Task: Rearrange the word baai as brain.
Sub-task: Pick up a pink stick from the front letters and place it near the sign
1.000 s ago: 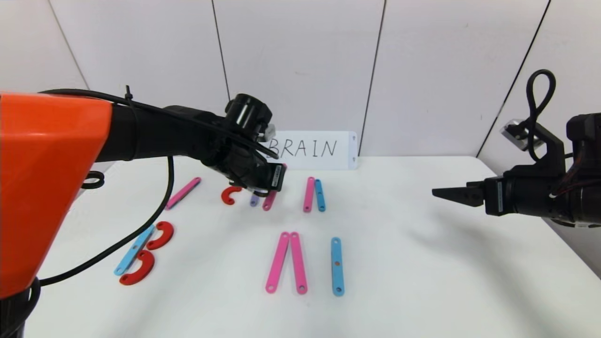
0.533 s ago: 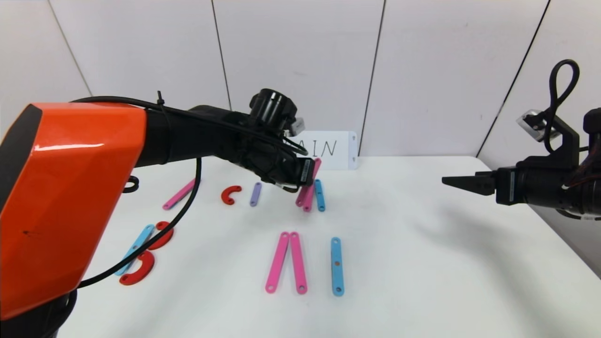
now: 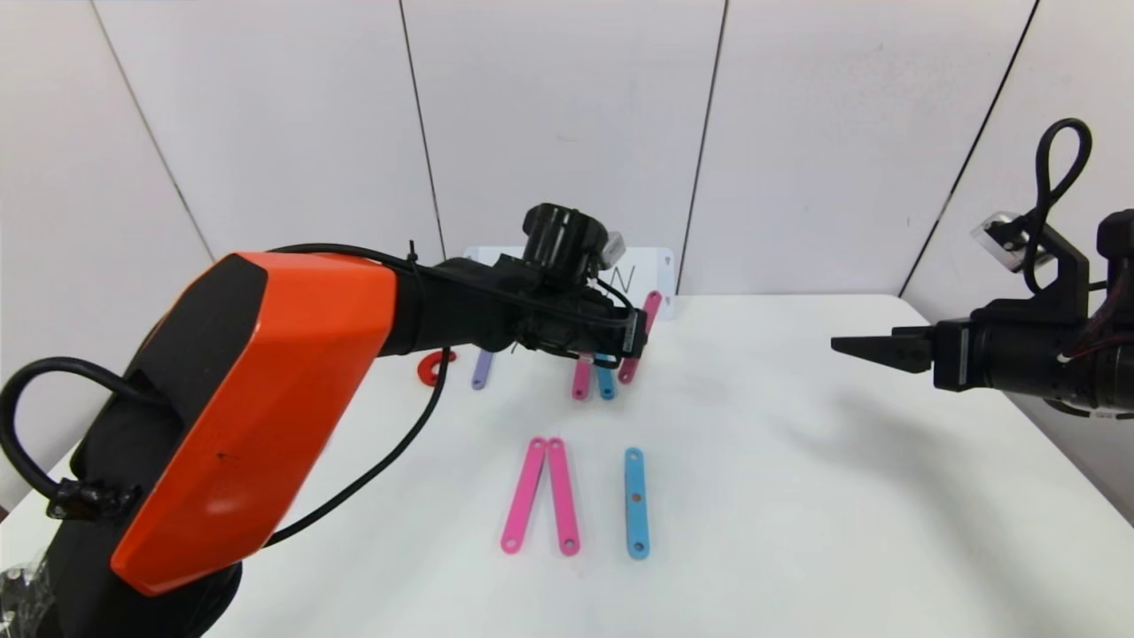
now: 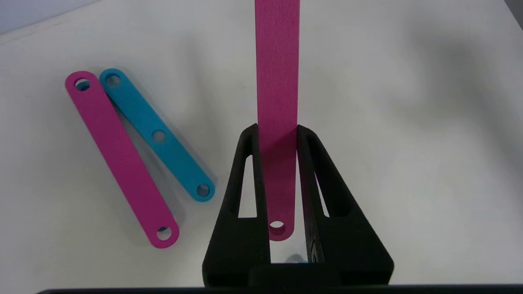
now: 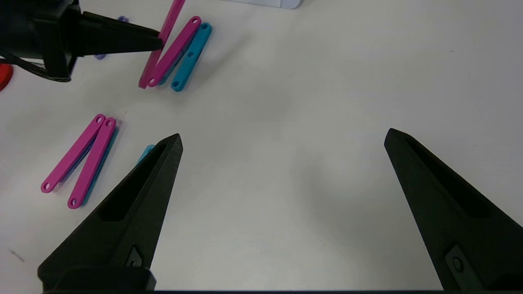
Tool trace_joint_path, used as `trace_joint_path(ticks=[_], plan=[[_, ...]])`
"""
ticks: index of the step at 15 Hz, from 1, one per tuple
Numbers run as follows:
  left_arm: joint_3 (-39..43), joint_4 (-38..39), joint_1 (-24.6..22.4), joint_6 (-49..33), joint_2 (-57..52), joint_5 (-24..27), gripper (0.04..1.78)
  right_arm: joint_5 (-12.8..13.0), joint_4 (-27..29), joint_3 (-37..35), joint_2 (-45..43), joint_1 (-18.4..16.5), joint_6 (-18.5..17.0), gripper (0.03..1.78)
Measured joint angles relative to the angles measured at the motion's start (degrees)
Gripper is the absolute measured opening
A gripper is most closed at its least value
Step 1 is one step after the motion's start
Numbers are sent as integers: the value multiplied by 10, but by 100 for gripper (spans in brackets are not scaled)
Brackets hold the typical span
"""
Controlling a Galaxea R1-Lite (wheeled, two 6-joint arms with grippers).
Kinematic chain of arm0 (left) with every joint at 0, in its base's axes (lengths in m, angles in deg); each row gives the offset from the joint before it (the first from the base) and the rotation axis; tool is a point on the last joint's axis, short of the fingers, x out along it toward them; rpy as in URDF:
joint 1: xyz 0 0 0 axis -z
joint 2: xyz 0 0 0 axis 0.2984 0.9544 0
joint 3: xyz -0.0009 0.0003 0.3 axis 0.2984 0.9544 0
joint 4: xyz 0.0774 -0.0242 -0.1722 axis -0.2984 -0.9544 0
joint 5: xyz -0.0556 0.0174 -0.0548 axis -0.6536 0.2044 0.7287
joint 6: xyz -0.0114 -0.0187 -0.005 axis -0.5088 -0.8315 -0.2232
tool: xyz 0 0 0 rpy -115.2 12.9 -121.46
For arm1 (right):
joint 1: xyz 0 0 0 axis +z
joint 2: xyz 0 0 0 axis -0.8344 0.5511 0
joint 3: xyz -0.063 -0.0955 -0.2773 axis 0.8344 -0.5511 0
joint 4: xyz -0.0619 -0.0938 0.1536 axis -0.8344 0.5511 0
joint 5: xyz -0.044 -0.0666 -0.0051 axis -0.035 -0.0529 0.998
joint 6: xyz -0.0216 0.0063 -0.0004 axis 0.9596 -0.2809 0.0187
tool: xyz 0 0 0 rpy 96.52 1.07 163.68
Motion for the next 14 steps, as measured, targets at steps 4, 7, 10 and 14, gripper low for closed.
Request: trace_joint_path(ticks=[4,7,10,14], plan=[[0,50,17,-7,35,-24,27,-2,-3,-4,1,1,0,173],[-1,52,29,-5,54,-40,27,-7,-4,-7,0,1,2,173],[-1,61,34,-5,67,-49,27,-9,-31,-16,-1,1,4,173],[-3,64,39,-4,79,-68,27,-9,-49,-25,0,1,3,173]])
